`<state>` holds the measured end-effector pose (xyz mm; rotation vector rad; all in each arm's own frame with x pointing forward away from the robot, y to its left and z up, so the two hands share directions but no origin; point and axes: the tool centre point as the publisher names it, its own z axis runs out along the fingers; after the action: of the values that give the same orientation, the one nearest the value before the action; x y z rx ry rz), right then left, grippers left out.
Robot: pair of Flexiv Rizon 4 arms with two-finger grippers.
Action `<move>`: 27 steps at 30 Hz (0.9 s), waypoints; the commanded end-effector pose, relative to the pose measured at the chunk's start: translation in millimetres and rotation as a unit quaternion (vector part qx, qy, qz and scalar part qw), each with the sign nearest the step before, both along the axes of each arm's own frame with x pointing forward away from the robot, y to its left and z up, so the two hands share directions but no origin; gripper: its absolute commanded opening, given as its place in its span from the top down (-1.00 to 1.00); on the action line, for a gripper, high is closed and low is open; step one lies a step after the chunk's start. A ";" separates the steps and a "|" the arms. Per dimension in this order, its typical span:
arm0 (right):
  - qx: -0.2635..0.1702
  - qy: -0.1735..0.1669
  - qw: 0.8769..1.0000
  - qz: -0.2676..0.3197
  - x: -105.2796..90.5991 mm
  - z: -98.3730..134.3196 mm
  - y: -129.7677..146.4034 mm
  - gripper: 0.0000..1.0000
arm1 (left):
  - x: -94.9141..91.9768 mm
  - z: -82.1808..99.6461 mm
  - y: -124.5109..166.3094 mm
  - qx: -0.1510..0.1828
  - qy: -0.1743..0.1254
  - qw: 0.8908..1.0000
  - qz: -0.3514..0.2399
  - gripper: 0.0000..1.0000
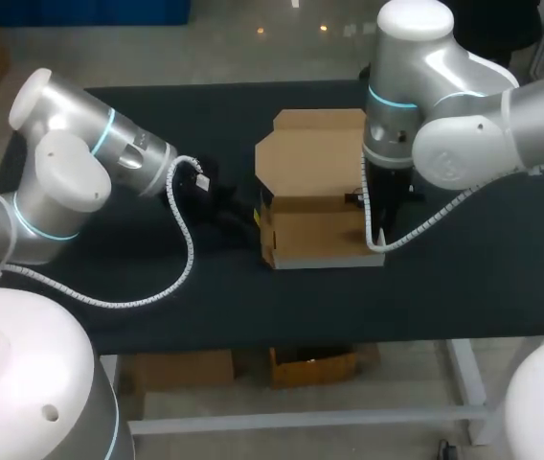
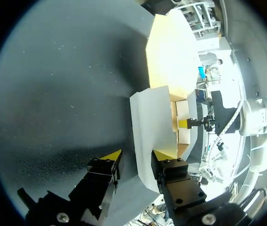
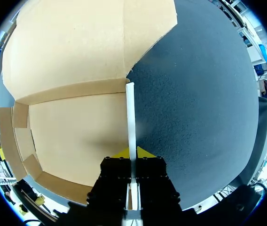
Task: Assemble the packaging by folding the flat box into shape, placing the metal phone stand inside, and closing the box properly
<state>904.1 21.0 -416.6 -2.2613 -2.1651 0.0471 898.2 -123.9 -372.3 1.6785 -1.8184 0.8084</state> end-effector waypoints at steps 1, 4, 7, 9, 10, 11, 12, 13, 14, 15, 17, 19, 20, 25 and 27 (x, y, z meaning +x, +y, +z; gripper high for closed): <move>-0.002 0.003 1.000 0.000 1.1 0.8 0.8 1.00 | 1.6 1.3 -8.0 0.004 0.000 1.000 -0.002 0.21; -0.002 0.003 1.000 0.000 1.1 0.8 0.8 1.00 | 1.5 3.1 -11.8 0.005 -0.002 1.000 -0.004 0.20; -0.002 0.003 1.000 0.000 1.1 0.8 0.8 1.00 | 1.7 5.6 -15.1 0.005 -0.004 1.000 -0.005 0.19; -0.002 0.003 1.000 0.000 1.1 0.8 0.8 1.00 | 1.7 7.2 -17.0 0.005 -0.006 1.000 -0.006 0.18; -0.002 0.003 1.000 0.000 1.1 0.8 0.8 1.00 | 1.7 7.9 -17.9 0.005 -0.006 1.000 -0.006 0.18; -0.002 0.003 1.000 0.000 1.1 0.8 0.8 1.00 | 1.5 8.4 -19.1 0.005 -0.007 1.000 -0.006 0.17; -0.002 0.003 1.000 0.000 1.1 0.8 0.8 1.00 | 1.2 8.8 -20.2 0.005 -0.008 1.000 -0.007 0.17; -0.002 0.003 1.000 0.000 1.1 0.8 0.8 1.00 | 0.9 9.0 -21.3 0.005 -0.008 1.000 -0.007 0.17; -0.002 0.003 1.000 0.000 1.1 0.8 0.8 1.00 | 0.6 9.1 -22.3 0.005 -0.009 1.000 -0.008 0.17; -0.002 0.003 1.000 0.000 1.1 0.8 0.8 1.00 | 0.6 9.2 -22.8 0.006 -0.009 1.000 -0.008 0.18; -0.002 0.003 1.000 0.000 1.1 0.8 0.8 1.00 | 0.5 9.2 -24.5 0.006 -0.009 1.000 -0.009 0.18; -0.002 0.003 1.000 0.000 1.1 0.8 0.8 1.00 | 0.5 8.5 -26.9 0.007 -0.009 1.000 -0.010 0.18; -0.002 0.003 1.000 0.000 1.1 0.8 0.8 1.00 | 0.4 8.0 -28.3 0.008 -0.009 1.000 -0.011 0.17; -0.002 0.003 1.000 0.000 1.1 0.8 0.8 1.00 | 0.7 6.2 -32.0 0.013 -0.007 1.000 -0.011 0.15; -0.002 0.003 1.000 0.000 1.1 0.8 0.8 1.00 | 0.7 6.0 -32.3 0.009 -0.006 1.000 -0.009 0.14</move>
<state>904.1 20.9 -416.6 -2.2615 -2.1650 0.0473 898.3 -153.6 -364.9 1.6684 -1.8530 0.7979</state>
